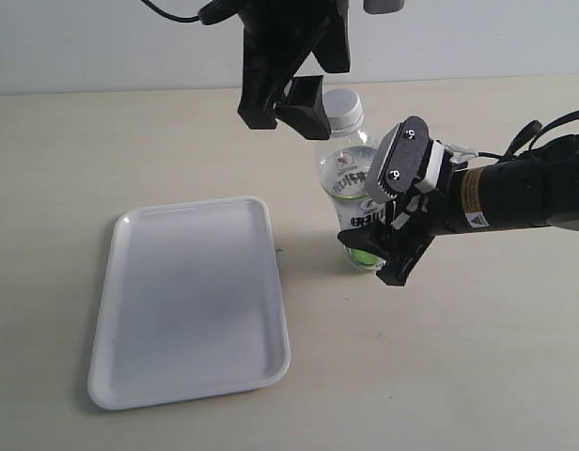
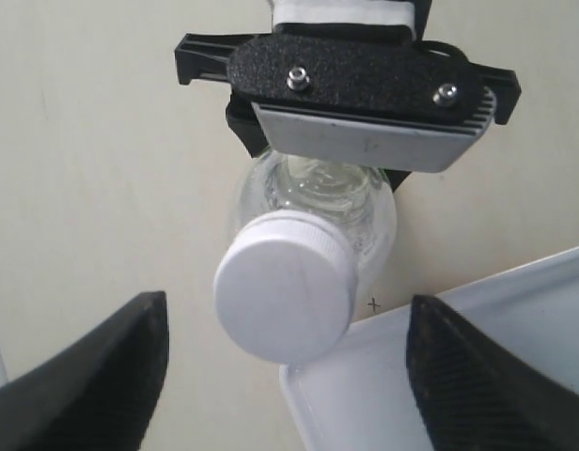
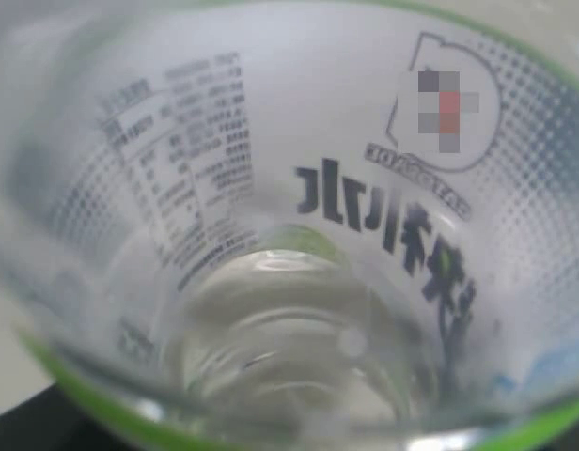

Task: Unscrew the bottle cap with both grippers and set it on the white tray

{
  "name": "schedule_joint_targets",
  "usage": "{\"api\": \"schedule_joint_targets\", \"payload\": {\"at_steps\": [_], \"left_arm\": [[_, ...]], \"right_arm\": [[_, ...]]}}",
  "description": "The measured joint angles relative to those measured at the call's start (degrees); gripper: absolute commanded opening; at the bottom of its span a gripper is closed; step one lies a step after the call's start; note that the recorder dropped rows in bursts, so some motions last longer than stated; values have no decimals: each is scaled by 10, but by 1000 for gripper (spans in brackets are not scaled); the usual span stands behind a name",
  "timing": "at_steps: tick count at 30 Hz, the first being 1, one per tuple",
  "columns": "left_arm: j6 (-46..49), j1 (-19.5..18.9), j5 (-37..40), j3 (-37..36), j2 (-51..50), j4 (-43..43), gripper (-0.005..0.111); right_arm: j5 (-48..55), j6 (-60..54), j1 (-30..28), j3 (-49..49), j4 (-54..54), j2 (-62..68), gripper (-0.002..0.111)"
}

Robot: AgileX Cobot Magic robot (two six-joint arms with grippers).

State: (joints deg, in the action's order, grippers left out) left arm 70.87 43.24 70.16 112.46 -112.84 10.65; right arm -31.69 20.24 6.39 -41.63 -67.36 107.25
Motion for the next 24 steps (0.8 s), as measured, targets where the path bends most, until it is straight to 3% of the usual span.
{"api": "schedule_joint_targets", "payload": {"at_steps": [24], "left_arm": [[6, 0, 0, -1, -15, 2, 69]], "right_arm": [[10, -1, 0, 0, 4, -3, 0]]}}
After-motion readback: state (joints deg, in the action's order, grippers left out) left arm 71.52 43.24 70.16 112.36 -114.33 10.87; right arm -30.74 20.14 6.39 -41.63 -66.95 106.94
